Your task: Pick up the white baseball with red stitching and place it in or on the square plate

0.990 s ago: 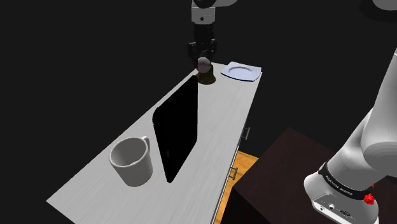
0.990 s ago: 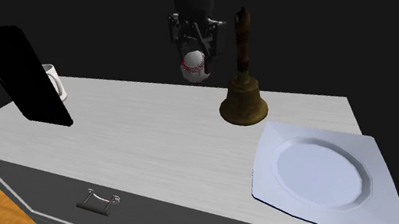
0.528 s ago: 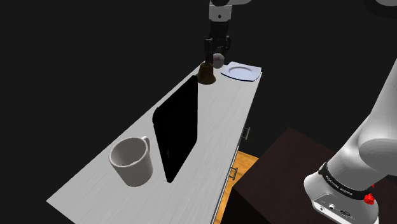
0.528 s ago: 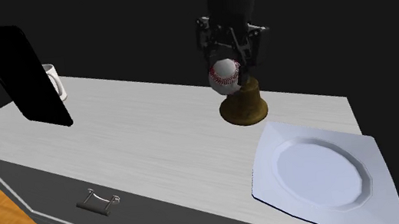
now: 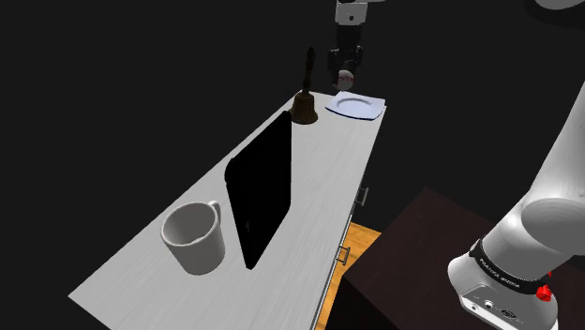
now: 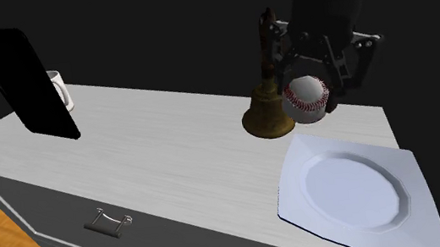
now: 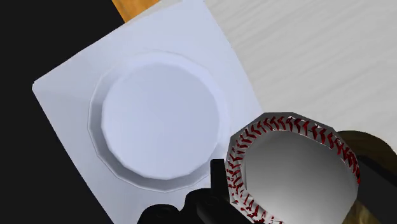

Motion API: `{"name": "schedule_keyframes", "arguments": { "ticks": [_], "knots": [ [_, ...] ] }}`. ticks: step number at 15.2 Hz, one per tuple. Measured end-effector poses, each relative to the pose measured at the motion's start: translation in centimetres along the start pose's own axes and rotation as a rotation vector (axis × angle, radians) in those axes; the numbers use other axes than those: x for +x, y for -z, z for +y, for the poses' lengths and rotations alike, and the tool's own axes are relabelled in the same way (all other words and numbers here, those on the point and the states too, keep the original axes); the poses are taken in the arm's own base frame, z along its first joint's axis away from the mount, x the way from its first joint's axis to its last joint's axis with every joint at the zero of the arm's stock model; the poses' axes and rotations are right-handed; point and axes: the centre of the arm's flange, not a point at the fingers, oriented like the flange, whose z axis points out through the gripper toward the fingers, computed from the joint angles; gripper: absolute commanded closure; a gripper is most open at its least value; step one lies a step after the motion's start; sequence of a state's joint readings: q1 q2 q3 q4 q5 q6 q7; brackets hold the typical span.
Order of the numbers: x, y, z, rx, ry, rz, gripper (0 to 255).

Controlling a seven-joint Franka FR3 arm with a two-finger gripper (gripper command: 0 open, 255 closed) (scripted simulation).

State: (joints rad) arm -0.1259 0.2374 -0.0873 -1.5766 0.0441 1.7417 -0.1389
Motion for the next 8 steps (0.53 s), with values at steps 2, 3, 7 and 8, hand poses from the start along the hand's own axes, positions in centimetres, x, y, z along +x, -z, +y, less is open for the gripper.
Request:
{"name": "schedule_keyframes", "arguments": {
  "ticks": [2, 3, 7, 8],
  "knots": [
    [0.0, 0.1, 2.7, 0.0, 0.0, 0.0, 255],
    [-0.2, 0.1, 3.9, 0.0, 0.0, 0.0, 255],
    [-0.4, -0.4, 8.2, 0.0, 0.001, 0.0, 255],
    [-0.2, -0.9, 8.6, 0.0, 0.001, 0.0, 255]
  ]
}}
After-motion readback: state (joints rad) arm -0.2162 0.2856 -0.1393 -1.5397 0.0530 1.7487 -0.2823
